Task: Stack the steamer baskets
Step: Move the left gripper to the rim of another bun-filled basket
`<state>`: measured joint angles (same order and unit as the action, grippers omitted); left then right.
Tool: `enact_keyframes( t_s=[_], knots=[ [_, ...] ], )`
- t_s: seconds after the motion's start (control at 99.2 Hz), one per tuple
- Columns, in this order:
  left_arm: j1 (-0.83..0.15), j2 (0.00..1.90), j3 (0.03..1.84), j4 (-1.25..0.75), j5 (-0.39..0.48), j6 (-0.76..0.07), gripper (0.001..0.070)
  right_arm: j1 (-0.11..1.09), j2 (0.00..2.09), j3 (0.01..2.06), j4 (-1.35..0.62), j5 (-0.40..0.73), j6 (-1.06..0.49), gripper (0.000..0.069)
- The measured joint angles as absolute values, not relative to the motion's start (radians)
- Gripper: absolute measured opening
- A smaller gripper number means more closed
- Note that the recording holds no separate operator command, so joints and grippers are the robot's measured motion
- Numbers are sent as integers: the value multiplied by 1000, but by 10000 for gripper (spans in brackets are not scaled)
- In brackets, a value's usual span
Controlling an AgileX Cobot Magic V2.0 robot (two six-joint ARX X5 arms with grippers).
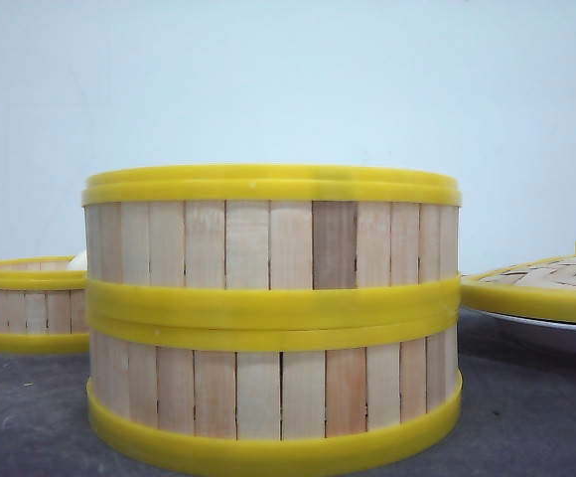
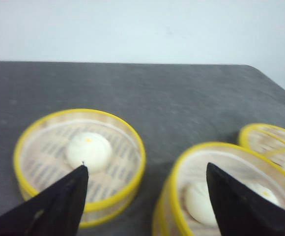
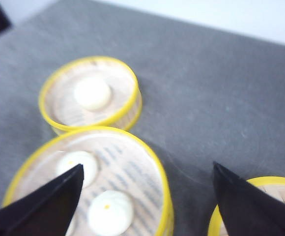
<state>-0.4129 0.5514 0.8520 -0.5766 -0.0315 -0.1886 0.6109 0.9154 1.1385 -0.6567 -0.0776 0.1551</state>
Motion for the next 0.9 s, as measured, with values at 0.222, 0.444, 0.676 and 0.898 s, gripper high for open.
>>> enact_keyframes(
  t_s=[0.222, 0.444, 0.676, 0.898],
  knots=[
    [-334, 743, 852, -484, -47, -174, 465, 672, 802, 1139, -740, -78, 174, 515],
    [-198, 982, 876, -445, -46, -152, 465, 720, 760, 1139, -787, -78, 187, 515],
    [-59, 1171, 958, -424, -6, -130, 465, 749, 762, 1139, -804, -77, 188, 515],
    [10, 1315, 960, -419, 8, -130, 463, 773, 764, 1139, -804, -78, 188, 515]
  ],
)
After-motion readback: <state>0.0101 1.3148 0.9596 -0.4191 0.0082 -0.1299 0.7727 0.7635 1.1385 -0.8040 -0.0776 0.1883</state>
